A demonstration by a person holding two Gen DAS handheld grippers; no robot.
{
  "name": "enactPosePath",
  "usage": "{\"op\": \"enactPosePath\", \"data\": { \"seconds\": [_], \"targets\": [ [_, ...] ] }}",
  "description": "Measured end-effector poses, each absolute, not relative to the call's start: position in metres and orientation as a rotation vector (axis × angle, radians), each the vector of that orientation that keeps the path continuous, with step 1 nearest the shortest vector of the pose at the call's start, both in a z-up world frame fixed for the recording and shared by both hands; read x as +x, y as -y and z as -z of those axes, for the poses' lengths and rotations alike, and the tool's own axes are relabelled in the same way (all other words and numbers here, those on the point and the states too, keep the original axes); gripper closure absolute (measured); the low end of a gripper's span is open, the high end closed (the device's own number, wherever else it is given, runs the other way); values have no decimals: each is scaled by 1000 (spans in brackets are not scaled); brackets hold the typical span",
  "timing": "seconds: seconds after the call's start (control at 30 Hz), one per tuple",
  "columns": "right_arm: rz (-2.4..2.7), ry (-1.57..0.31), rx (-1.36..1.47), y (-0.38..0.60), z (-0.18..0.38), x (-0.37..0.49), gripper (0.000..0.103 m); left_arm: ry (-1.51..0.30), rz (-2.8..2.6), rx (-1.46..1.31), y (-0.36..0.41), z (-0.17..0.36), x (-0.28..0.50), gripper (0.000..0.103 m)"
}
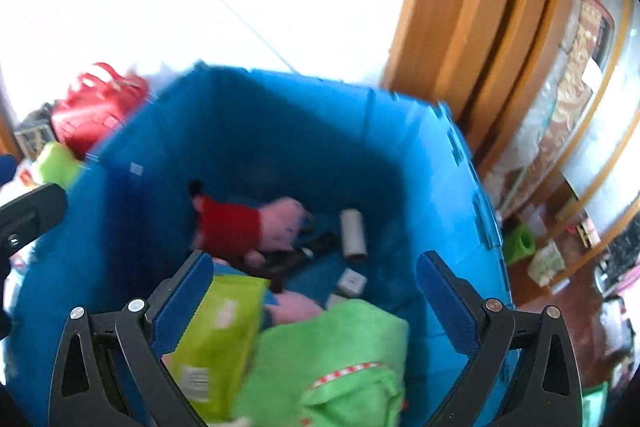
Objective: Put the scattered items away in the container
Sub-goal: 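Lift both tools out of the blue crate and move back over the table pile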
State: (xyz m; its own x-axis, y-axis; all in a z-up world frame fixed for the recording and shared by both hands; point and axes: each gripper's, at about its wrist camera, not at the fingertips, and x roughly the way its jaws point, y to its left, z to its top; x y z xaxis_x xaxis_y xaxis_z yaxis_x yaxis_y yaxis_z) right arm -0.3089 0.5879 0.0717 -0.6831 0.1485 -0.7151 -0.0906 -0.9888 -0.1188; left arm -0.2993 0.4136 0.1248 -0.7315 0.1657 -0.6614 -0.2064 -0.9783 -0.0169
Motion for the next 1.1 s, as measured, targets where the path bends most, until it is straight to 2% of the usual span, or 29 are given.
{"op": "enactPosePath", "data": {
  "seconds": [0.13, 0.4, 0.5, 0.57, 0.63, 0.9, 1.1],
  "targets": [
    [-2845, 48, -1143, -557, -94, -290, 0, -41, -2784, -976, -370, -137, -277, 25],
    [-2899, 86, -982, -470, -121, -256, 0, 24, -2868, -842, -264, -139, -240, 23],
    [-2924, 63, -933, -430, -124, -243, 0, 33, -2894, -801, -215, -133, -231, 20],
    [-2935, 56, -929, -397, -125, -236, 0, 27, -2897, -786, -182, -128, -225, 13],
    [-2945, 56, -935, -368, -123, -234, 0, 16, -2897, -781, -151, -121, -220, 9],
    [-2919, 22, -1012, -259, -90, -222, 0, 36, -2873, -852, -35, -83, -213, 9],
    [-2933, 39, -1135, -208, -47, -219, 0, 55, -2882, -922, 18, -42, -215, 9]
  ]
}}
